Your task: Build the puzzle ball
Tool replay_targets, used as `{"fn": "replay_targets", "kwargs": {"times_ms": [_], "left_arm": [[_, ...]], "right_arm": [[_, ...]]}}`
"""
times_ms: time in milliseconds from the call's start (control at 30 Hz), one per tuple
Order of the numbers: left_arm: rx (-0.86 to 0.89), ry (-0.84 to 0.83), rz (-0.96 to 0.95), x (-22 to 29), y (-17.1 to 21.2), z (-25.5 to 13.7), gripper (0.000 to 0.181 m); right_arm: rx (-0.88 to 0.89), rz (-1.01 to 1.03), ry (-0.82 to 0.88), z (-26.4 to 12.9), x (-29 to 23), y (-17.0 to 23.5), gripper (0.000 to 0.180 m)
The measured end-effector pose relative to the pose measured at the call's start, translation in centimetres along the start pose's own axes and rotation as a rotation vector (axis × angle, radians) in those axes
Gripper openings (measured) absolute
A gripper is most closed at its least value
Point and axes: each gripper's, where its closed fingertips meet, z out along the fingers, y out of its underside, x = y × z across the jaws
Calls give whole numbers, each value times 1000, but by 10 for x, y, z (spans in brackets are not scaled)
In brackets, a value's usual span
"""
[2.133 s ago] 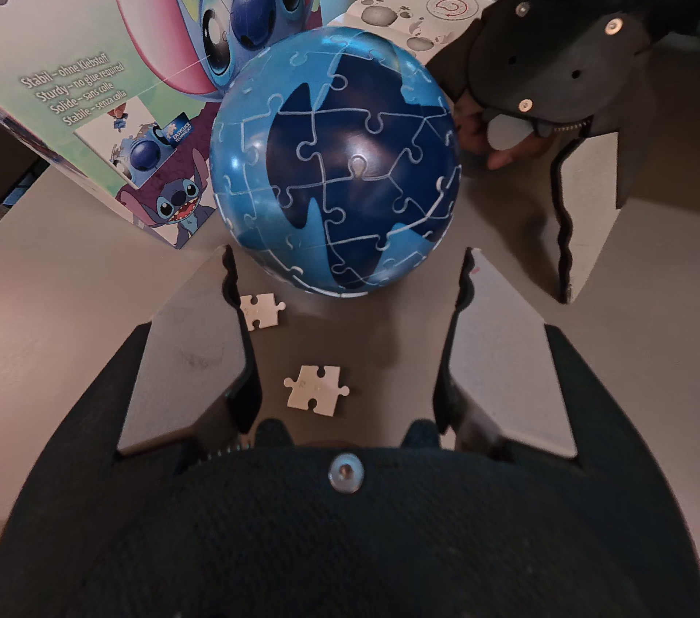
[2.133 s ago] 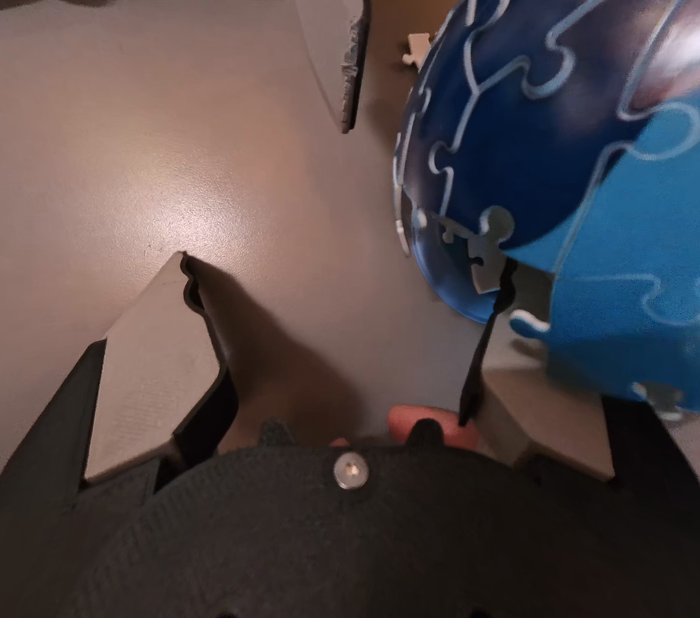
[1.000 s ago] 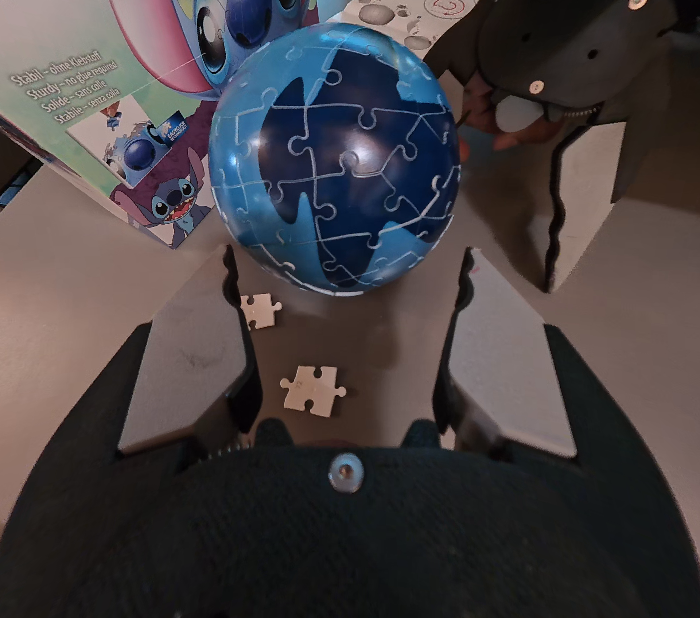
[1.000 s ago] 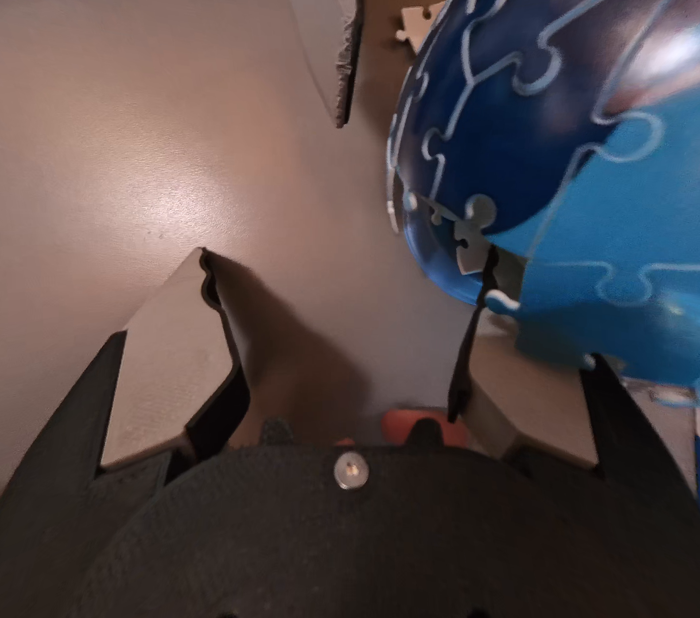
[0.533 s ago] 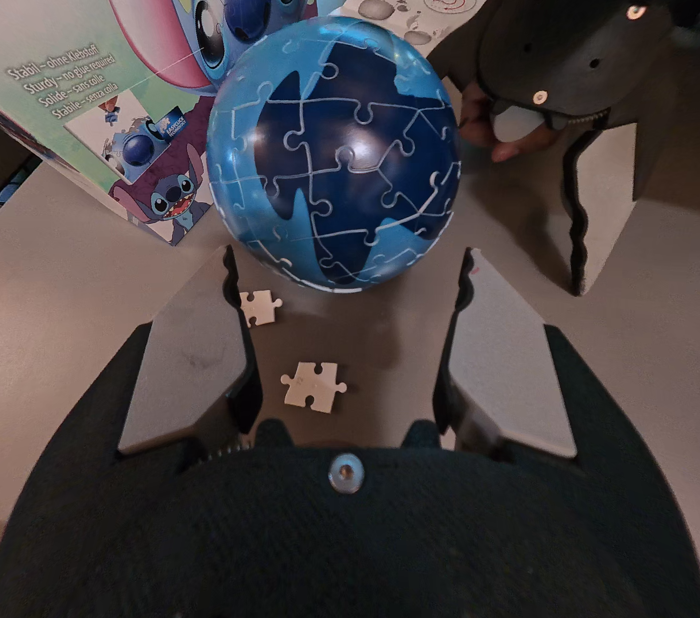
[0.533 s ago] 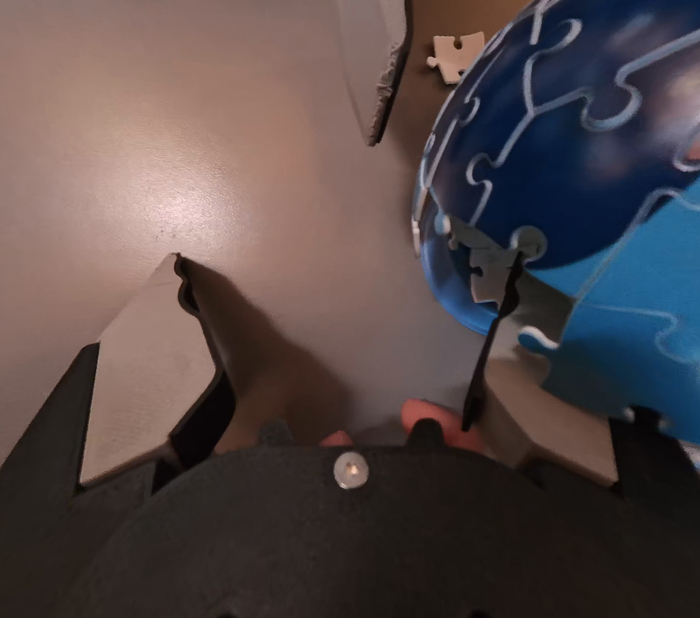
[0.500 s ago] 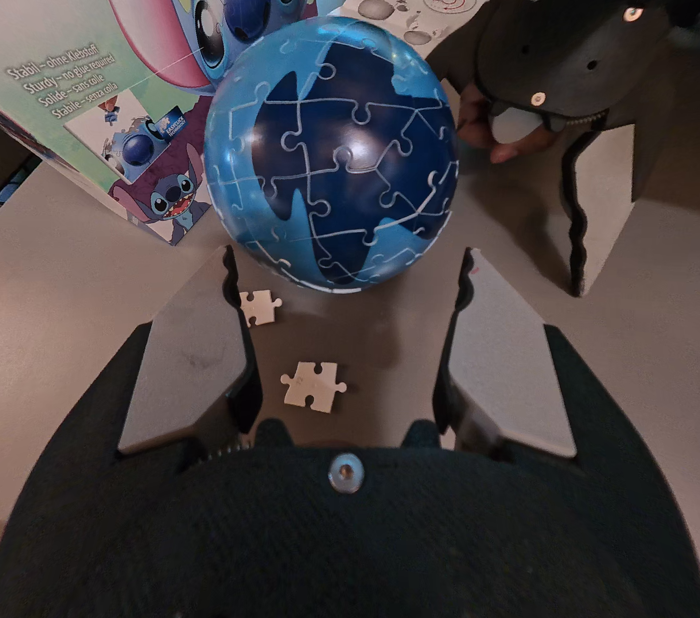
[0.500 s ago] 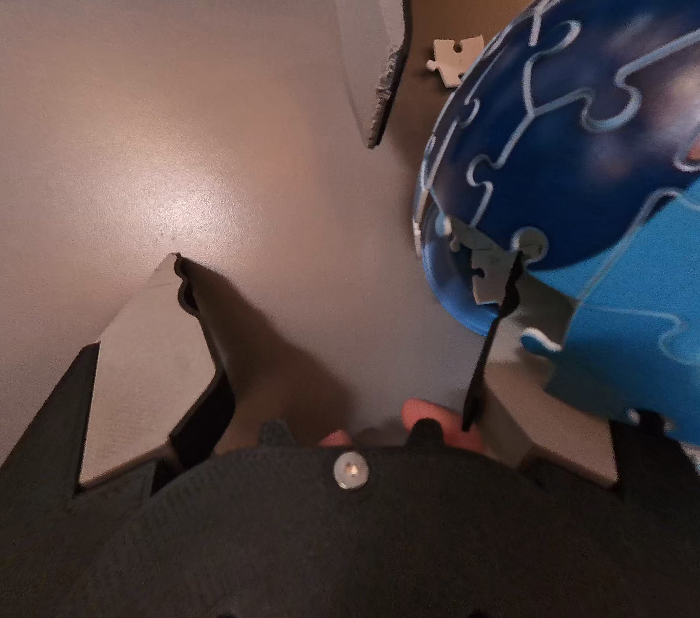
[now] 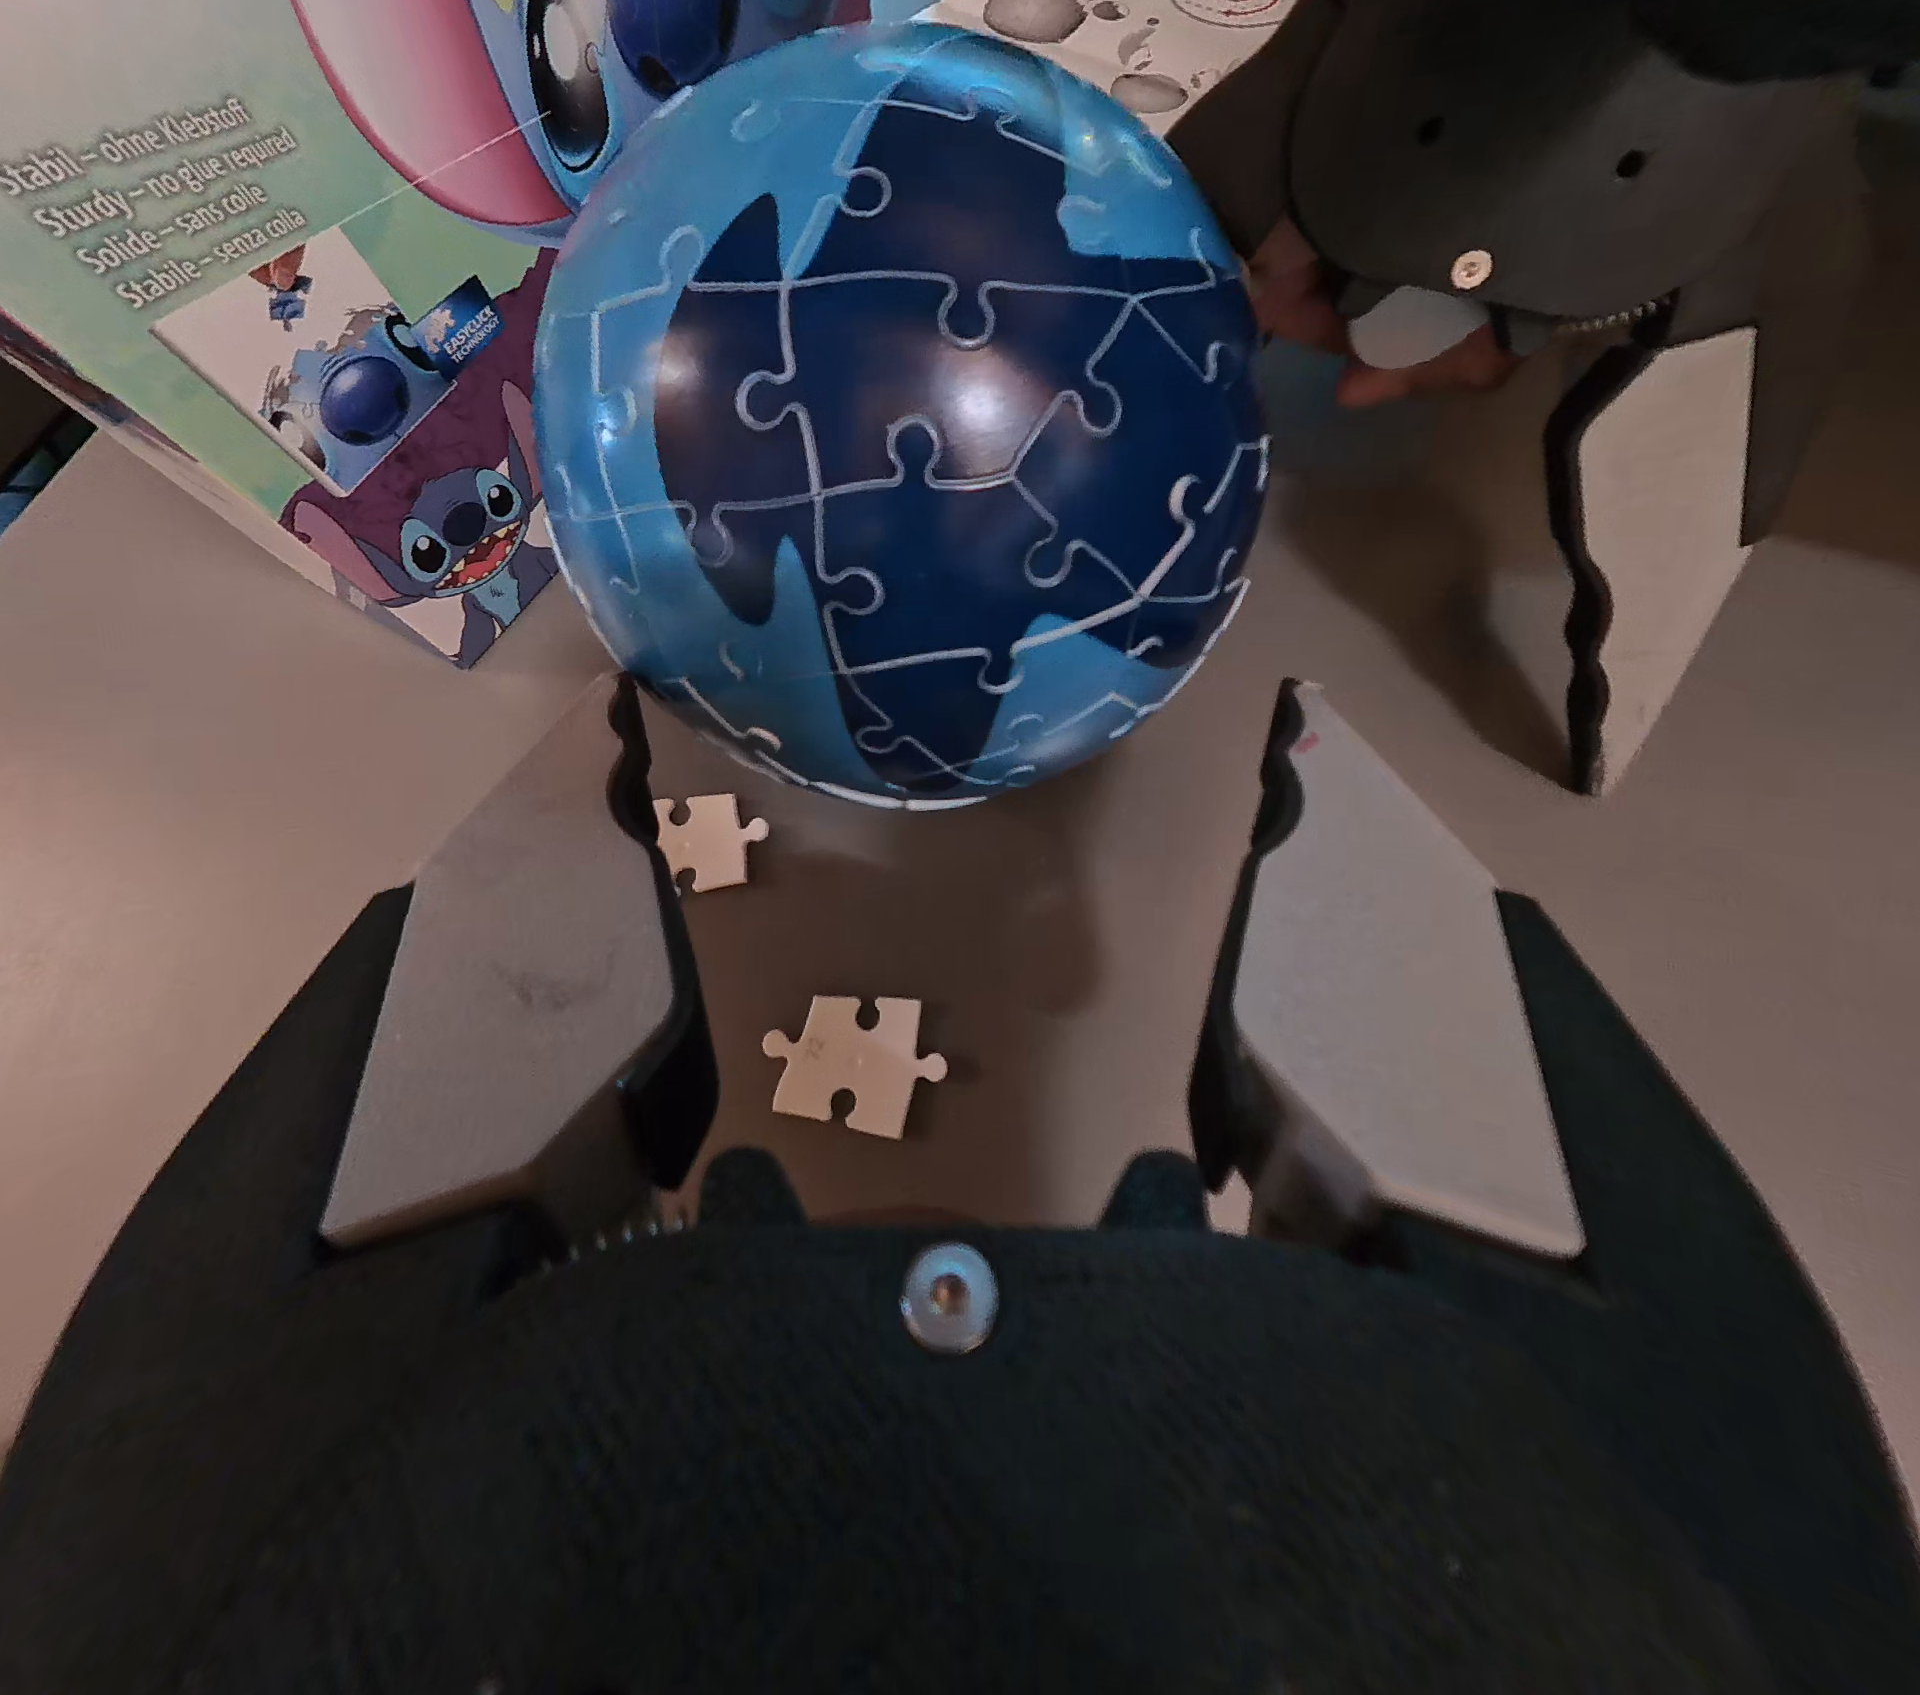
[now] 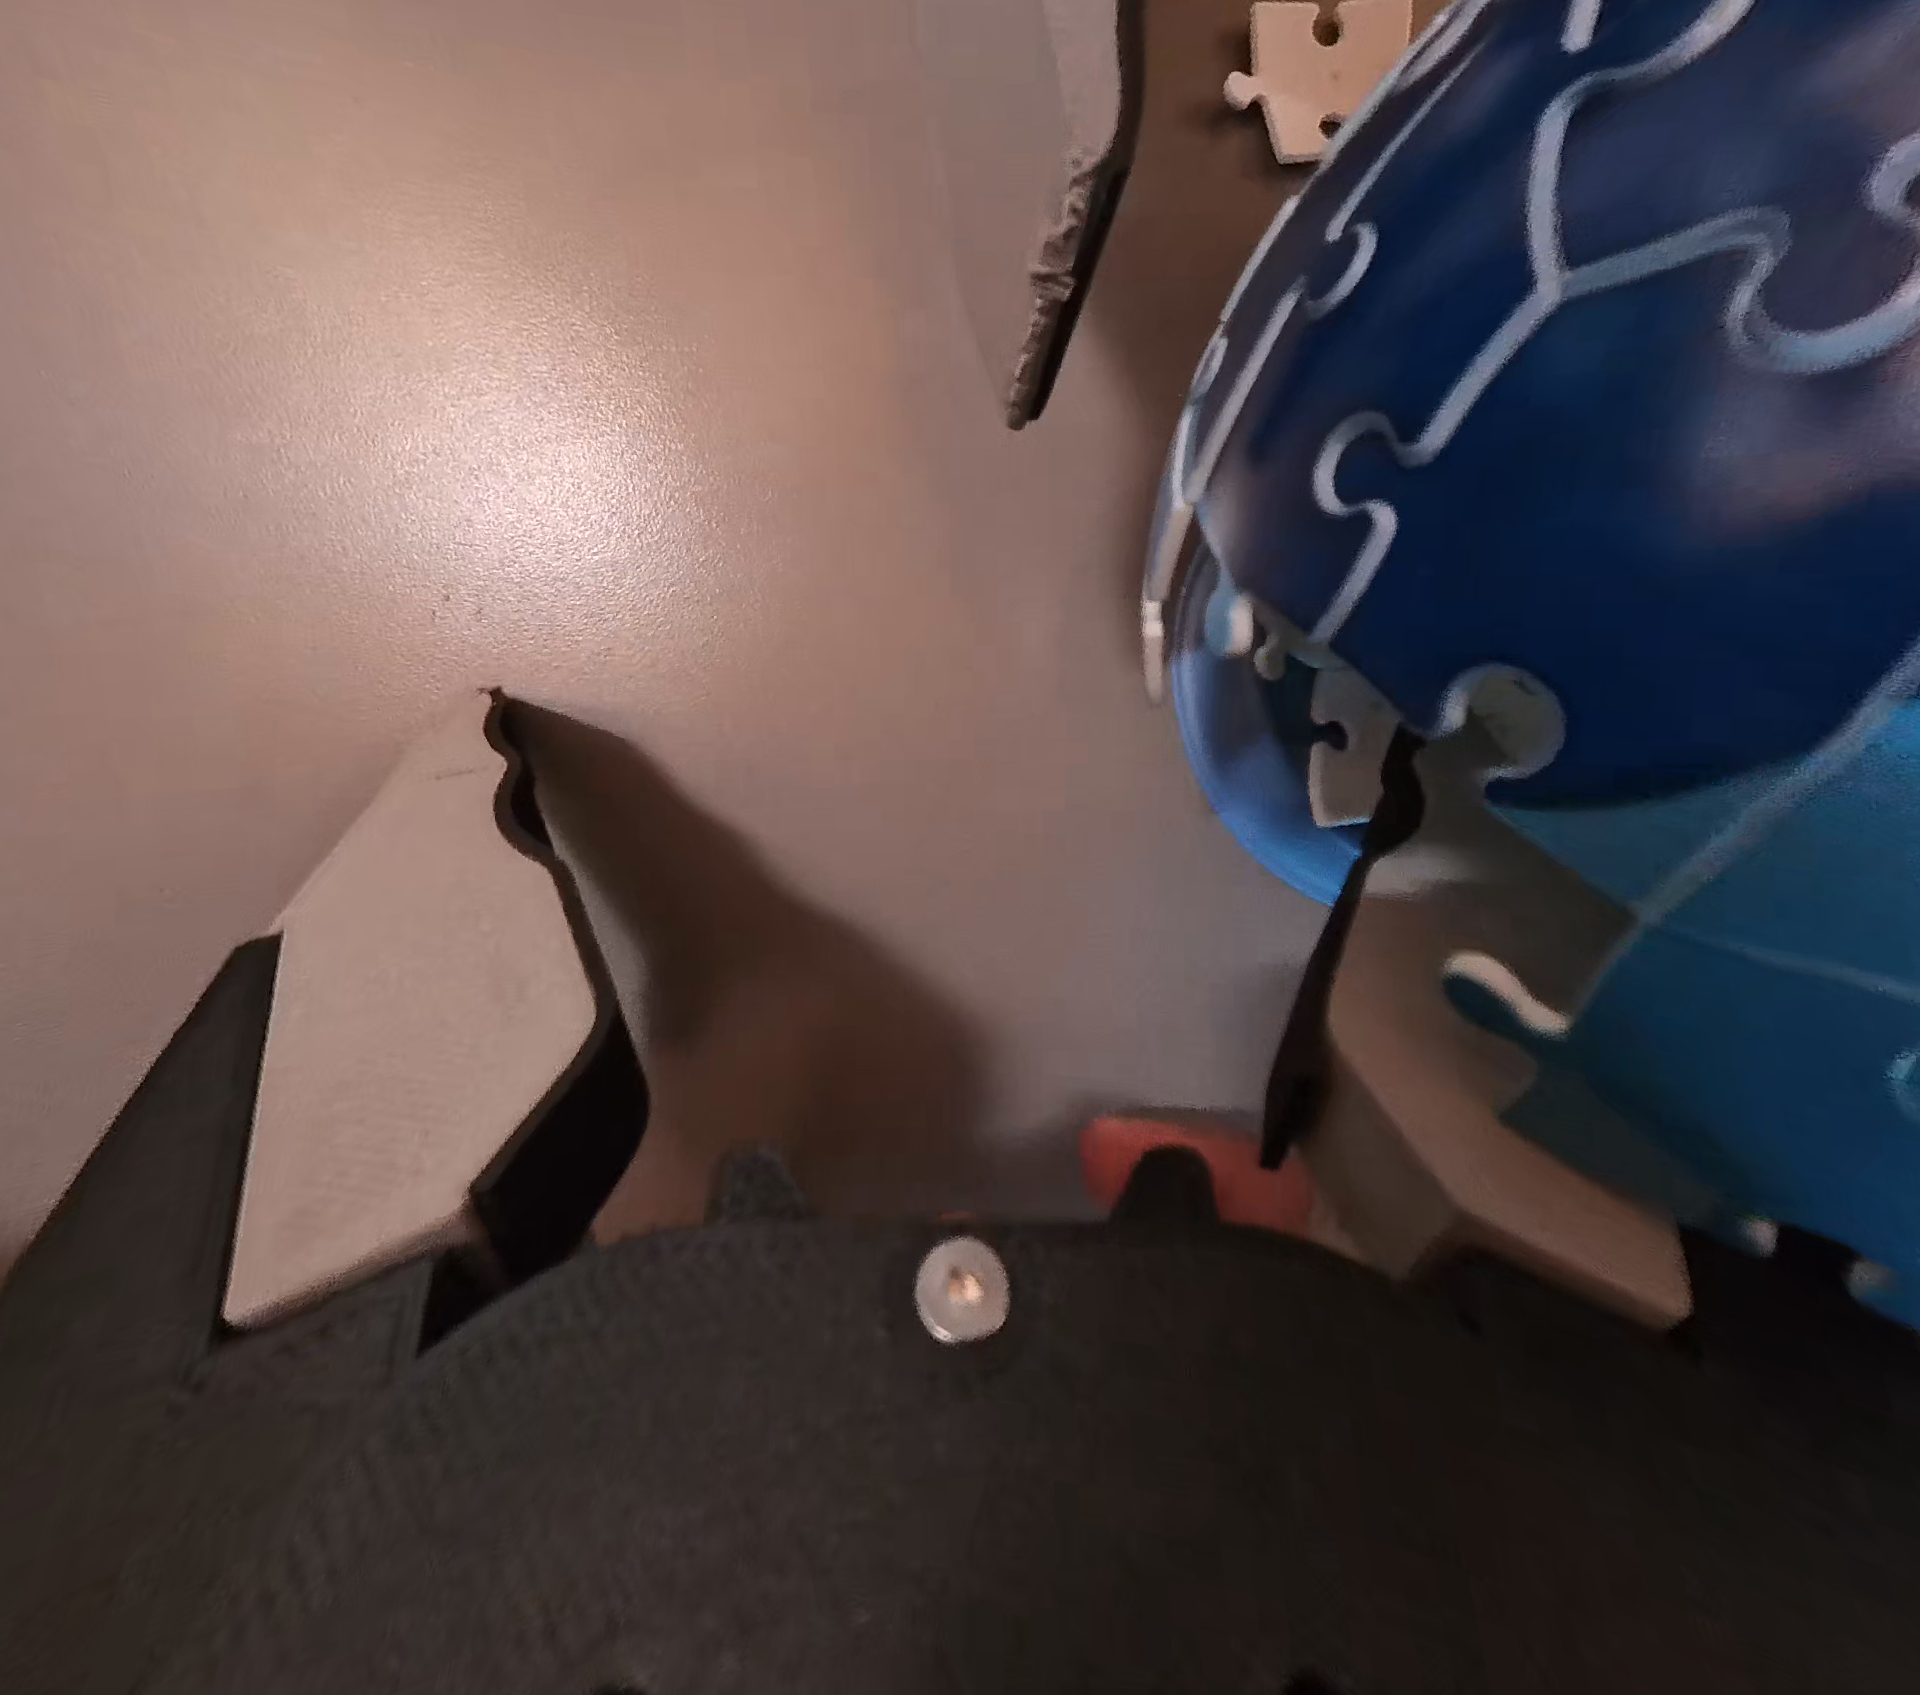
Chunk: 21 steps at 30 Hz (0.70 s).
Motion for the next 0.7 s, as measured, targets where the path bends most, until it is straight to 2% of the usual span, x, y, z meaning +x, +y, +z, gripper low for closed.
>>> {"fn": "replay_targets", "kwargs": {"times_ms": [533,700], "left_arm": [[1,1,2,2,-1,1,117],[4,3,-1,2,-1,0,117]], "right_arm": [[38,12,-2,0,1,0,149],[28,0,-10,1,-1,1,154]]}}
